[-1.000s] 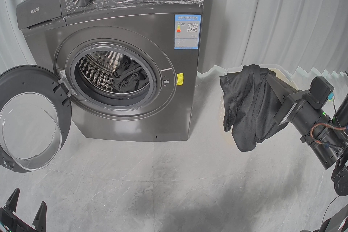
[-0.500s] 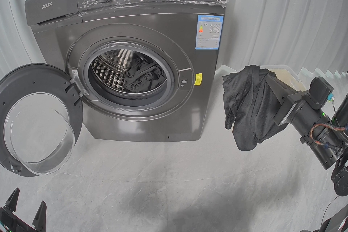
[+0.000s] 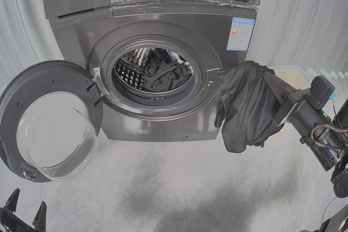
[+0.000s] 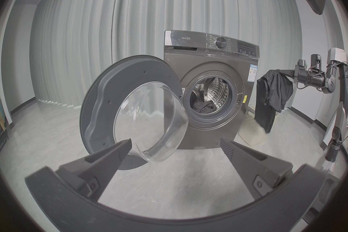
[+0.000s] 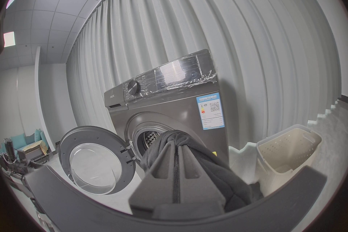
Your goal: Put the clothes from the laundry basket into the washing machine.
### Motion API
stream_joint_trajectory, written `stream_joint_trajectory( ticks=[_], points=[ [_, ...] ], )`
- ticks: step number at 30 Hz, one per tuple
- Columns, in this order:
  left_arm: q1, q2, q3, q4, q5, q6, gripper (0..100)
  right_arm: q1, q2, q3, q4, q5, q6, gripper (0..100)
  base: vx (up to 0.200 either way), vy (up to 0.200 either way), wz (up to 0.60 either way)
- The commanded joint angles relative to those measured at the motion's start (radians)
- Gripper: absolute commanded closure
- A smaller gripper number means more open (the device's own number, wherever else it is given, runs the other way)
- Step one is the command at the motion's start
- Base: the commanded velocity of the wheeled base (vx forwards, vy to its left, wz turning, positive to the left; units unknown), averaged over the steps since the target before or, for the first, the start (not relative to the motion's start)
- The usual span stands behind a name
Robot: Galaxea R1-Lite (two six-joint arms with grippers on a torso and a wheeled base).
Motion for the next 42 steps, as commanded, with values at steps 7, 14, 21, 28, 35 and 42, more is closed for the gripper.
stream_joint_trajectory(
  ticks=[7, 14, 21, 28, 35, 42],
  points=[
    [-0.001, -0.017, 0.015, 0.000, 0.002, 0.000, 0, -0.003, 0.004, -0.008, 0.001, -0.001, 0.003, 100, 0.000, 0.000, 0.00],
    [-0.001, -0.017, 0.015, 0.000, 0.002, 0.000, 0, -0.003, 0.004, -0.008, 0.001, 0.000, 0.004, 100, 0.000, 0.000, 0.00],
    [0.001, -0.017, 0.015, 0.000, 0.002, -0.001, 0, -0.002, 0.010, -0.003, 0.001, 0.000, 0.004, 100, 0.000, 0.000, 0.00],
    [-0.001, -0.017, 0.015, 0.000, 0.002, -0.001, 0, -0.002, 0.010, 0.000, 0.001, 0.000, 0.004, 100, 0.171, 0.000, 0.00],
    [-0.001, -0.017, 0.015, 0.000, 0.000, -0.001, 0, 0.000, 0.011, 0.003, 0.001, 0.000, 0.011, 100, 0.000, 0.000, 0.00],
    [-0.001, -0.017, 0.015, 0.000, 0.002, 0.000, 0, -0.003, 0.017, 0.004, 0.004, 0.000, 0.015, 100, 0.000, 0.143, 0.00]
  ],
)
